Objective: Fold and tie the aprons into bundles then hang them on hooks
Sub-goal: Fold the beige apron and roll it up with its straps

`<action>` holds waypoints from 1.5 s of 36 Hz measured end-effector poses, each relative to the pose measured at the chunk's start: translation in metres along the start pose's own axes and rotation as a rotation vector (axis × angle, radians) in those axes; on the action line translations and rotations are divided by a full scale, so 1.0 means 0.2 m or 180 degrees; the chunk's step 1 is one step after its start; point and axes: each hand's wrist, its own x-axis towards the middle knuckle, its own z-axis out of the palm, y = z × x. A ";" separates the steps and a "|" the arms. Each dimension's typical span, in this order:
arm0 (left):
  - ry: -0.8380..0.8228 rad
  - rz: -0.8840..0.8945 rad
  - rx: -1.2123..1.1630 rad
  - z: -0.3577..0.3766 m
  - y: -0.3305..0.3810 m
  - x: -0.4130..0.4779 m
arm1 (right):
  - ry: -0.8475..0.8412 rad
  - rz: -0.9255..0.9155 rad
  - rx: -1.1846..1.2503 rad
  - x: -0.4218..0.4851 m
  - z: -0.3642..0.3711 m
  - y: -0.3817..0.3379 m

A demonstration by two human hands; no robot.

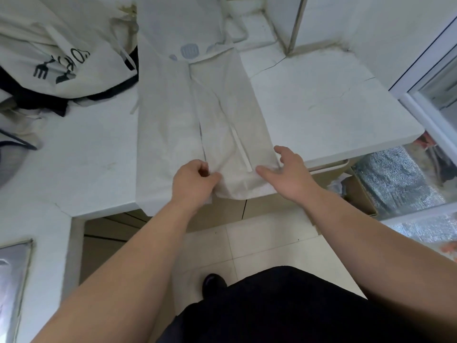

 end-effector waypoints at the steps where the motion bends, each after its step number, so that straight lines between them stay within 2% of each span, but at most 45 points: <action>1: 0.0033 0.0066 0.0276 0.01 0.00 0.00 | 0.0010 -0.0007 -0.0078 0.01 0.00 0.01; 4: 0.0199 0.0122 0.0789 0.03 -0.02 -0.01 | 0.0004 -0.0126 -0.0409 0.01 -0.01 0.02; 8: 0.0219 -0.0140 0.1161 0.03 -0.03 -0.03 | 0.0087 -0.0118 -0.0678 0.02 -0.01 0.04; 11: 0.0188 -0.0175 0.1058 0.03 -0.02 -0.04 | 0.0094 0.0187 -0.0296 -0.01 0.00 0.08; 15: 0.0136 -0.0295 0.0991 0.03 0.00 -0.03 | -0.0034 0.0438 0.0630 -0.03 0.03 0.12; 19: 0.0301 -0.0242 0.1196 0.03 0.02 -0.03 | -0.0085 0.0358 0.0765 -0.03 0.02 0.13; 21: 0.0407 0.0035 0.1330 0.04 0.05 -0.04 | -0.0159 0.0303 0.0728 -0.03 -0.01 0.12; 23: 0.0369 0.0688 0.1498 0.06 0.11 -0.03 | -0.0268 0.0358 0.0782 -0.02 -0.04 0.12; 25: 0.0092 0.1334 0.1409 0.10 0.21 -0.01 | -0.0427 0.0534 0.1095 -0.02 -0.07 0.13; 28: -0.0557 0.1902 0.1517 0.16 0.35 0.05 | -0.0655 0.0694 0.1561 -0.01 -0.08 0.14; 31: -0.1001 0.2140 0.2002 0.23 0.44 0.13 | -0.0654 0.0721 0.1383 -0.01 -0.09 0.15; 37: -0.1292 0.2373 0.2659 0.28 0.49 0.21 | -0.0655 0.0535 0.1294 -0.01 -0.09 0.16; 42: -0.1314 0.2454 0.2721 0.30 0.47 0.23 | -0.0635 0.0393 0.1219 -0.01 -0.10 0.16; 45: -0.1104 0.2412 0.2720 0.30 0.46 0.24 | -0.0527 0.0351 0.1214 -0.03 -0.09 0.19; 48: -0.0893 0.2216 0.2398 0.32 0.46 0.23 | -0.0379 0.0410 0.1077 -0.04 -0.07 0.23; 51: -0.0936 0.1946 0.1992 0.36 0.43 0.20 | -0.0511 0.0493 0.0897 -0.04 -0.07 0.24; 54: -0.0900 0.2080 0.1774 0.35 0.38 0.19 | -0.0689 0.0572 0.0514 -0.03 -0.09 0.21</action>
